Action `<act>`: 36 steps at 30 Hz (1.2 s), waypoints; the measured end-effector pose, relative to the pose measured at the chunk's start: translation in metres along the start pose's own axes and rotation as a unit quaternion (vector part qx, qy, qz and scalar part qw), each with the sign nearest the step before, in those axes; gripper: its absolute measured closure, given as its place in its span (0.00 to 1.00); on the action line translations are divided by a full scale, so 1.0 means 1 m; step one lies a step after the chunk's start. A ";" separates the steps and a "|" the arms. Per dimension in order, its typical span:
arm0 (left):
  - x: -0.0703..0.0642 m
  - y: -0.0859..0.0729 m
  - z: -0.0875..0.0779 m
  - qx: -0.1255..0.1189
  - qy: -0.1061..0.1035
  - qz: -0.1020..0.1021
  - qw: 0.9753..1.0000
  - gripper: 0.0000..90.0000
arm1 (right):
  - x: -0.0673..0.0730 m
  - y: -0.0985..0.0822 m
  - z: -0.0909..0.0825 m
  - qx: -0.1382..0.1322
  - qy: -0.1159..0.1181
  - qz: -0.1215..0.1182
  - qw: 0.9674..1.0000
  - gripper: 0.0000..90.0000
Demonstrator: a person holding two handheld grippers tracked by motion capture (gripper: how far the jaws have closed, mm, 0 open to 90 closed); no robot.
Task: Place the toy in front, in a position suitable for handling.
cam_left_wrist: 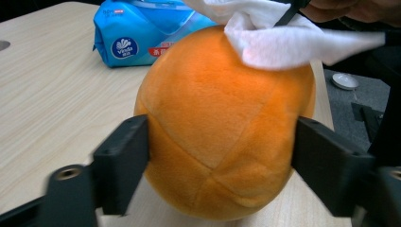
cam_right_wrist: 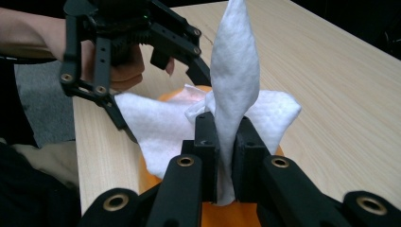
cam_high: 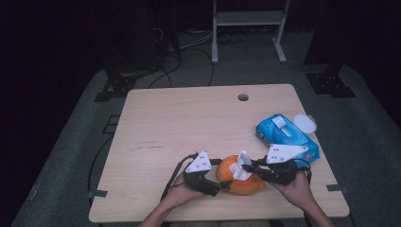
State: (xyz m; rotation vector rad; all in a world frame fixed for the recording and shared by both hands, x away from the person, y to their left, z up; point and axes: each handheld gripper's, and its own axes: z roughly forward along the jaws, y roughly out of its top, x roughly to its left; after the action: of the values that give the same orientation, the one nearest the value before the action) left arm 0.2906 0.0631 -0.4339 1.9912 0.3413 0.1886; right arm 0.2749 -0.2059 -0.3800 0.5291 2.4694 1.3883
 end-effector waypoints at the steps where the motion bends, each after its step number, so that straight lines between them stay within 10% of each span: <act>1: -0.001 0.001 -0.001 0.002 0.003 0.009 1.000 0.31 | 0.003 0.003 0.002 0.002 0.000 -0.005 1.000 0.91; 9: -0.023 0.006 -0.001 0.010 0.020 0.113 0.993 0.38 | 0.022 0.023 0.026 0.005 0.022 -0.030 0.999 0.91; 22: -0.001 -0.010 -0.008 0.023 0.005 0.053 0.998 0.40 | -0.012 -0.013 -0.003 0.004 -0.002 0.038 0.999 0.91; 28: 0.000 0.001 -0.007 0.005 -0.014 0.011 1.000 0.12 | -0.005 -0.008 0.008 -0.003 0.005 0.027 1.000 0.91; 36: 0.001 -0.002 -0.009 0.014 -0.018 0.008 1.000 0.28 | 0.012 0.005 0.029 0.009 0.021 -0.014 1.000 0.90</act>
State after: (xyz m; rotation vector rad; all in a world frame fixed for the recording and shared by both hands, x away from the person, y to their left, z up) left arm 0.2883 0.0724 -0.4322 2.0238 0.3064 0.1585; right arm 0.2764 -0.1757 -0.3908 0.4709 2.5152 1.3824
